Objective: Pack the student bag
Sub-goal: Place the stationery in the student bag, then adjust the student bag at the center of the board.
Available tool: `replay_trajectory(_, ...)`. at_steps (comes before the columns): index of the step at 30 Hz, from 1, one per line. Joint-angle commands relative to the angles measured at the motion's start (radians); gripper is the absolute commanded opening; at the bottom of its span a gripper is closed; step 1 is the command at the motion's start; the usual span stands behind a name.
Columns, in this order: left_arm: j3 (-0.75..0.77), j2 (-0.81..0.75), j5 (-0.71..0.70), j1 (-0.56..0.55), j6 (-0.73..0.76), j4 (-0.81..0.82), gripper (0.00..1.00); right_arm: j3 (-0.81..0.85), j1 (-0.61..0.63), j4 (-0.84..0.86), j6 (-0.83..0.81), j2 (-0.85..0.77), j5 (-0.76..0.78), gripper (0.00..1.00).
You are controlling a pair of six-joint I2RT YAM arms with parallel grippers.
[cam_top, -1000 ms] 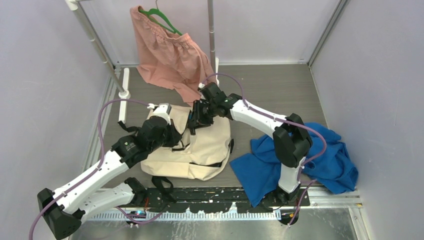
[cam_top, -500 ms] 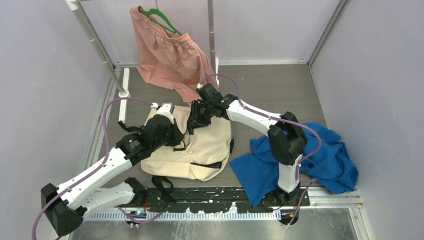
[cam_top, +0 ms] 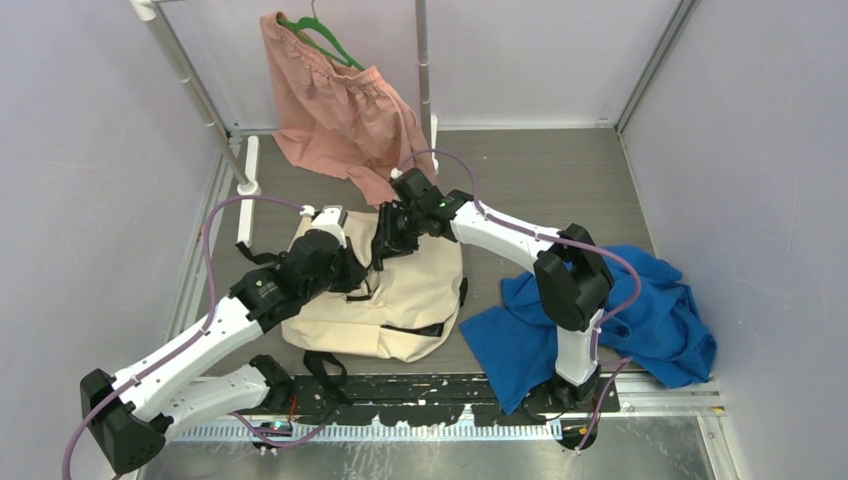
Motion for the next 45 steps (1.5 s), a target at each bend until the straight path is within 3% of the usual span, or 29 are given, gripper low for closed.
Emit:
replay_trajectory(1, 0.012, -0.027, -0.005, 0.005, 0.002, 0.093, 0.0, 0.018, 0.033, 0.114, 0.052, -0.034, -0.075, 0.21)
replay_trajectory(6, 0.023, -0.022, -0.003, 0.005, 0.002, 0.095, 0.0, -0.065, 0.051, 0.342, 0.127, -0.067, -0.156, 0.45)
replay_trajectory(10, 0.025, -0.033, -0.006, 0.005, 0.005, 0.089, 0.0, -0.06, 0.042, 0.262, 0.079, -0.091, -0.101, 0.64)
replay_trajectory(23, 0.009, -0.055, -0.005, 0.005, 0.002, 0.085, 0.0, -0.151, 0.035, 0.122, 0.01, -0.273, 0.022, 0.64)
replay_trajectory(28, 0.016, -0.028, 0.026, 0.005, -0.025, 0.12, 0.0, -0.2, 0.032, 0.044, -0.029, -0.348, 0.134, 0.64)
replay_trajectory(33, 0.052, 0.055, 0.107, 0.005, -0.019, 0.121, 0.27, -0.273, 0.013, 0.009, -0.039, -0.428, 0.185, 0.64)
replay_trajectory(37, 0.07, 0.093, 0.202, 0.005, -0.024, 0.14, 0.56, -0.301, 0.012, -0.041, -0.065, -0.49, 0.248, 0.64)
replay_trajectory(39, 0.094, 0.105, 0.242, 0.005, -0.025, 0.124, 0.61, -0.306, 0.012, -0.064, -0.079, -0.519, 0.268, 0.63)
replay_trajectory(45, 0.135, 0.023, 0.216, 0.005, -0.023, -0.053, 0.56, -0.285, 0.096, -0.129, -0.134, -0.584, 0.409, 0.54)
